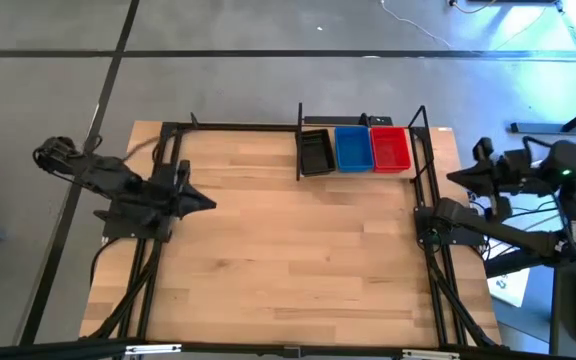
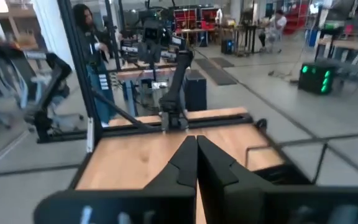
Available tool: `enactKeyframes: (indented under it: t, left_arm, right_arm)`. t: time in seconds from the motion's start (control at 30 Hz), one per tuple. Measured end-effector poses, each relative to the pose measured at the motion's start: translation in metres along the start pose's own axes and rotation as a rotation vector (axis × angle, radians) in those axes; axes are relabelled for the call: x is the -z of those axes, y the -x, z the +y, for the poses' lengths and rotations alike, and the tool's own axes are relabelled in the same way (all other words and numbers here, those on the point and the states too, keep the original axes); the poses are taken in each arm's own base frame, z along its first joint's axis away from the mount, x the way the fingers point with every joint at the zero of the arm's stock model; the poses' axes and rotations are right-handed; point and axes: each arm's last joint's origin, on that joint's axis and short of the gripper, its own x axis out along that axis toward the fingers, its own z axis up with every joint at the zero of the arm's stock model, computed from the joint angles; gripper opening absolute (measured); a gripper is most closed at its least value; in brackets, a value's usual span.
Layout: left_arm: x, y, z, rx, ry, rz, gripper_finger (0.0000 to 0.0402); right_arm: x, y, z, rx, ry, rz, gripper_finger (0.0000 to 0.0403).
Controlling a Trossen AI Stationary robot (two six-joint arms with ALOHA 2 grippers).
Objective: Stack baskets on shelf by color
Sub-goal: Return to Home Position
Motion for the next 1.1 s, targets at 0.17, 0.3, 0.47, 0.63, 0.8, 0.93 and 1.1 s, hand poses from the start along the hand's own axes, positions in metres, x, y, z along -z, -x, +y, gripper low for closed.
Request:
enactKeyframes:
  t: [0.17, 0.3, 0.47, 0.63, 0.8, 0.93, 1.1]
  left_arm:
    - [0.027, 0.009, 0.010, 0.133, -0.009, -0.149, 0.0000]
    - [0.057, 0.010, 0.021, 0.138, 0.006, -0.192, 0.0000]
    - [0.088, 0.010, 0.032, 0.186, 0.024, -0.269, 0.0000]
    - [0.107, 0.015, 0.043, 0.179, 0.029, -0.314, 0.0000]
    - [0.119, 0.021, 0.052, 0.178, 0.026, -0.342, 0.0000]
    - [0.128, 0.025, 0.058, 0.168, 0.003, -0.367, 0.0000]
    - [0.139, 0.030, 0.065, 0.131, -0.072, -0.404, 0.0000]
  right_arm:
    - [0.031, -0.013, -0.005, -0.082, -0.050, -0.016, 0.0000]
    - [0.048, -0.023, -0.008, -0.194, -0.024, -0.048, 0.0000]
    - [0.067, -0.030, -0.012, -0.212, -0.025, -0.043, 0.0000]
    - [0.081, -0.024, -0.009, -0.216, -0.011, -0.074, 0.0000]
    - [0.087, -0.018, -0.006, -0.227, -0.023, -0.076, 0.0000]
    - [0.089, -0.019, -0.007, -0.229, -0.005, -0.074, 0.0000]
    - [0.096, -0.029, -0.012, -0.213, 0.023, -0.075, 0.0000]
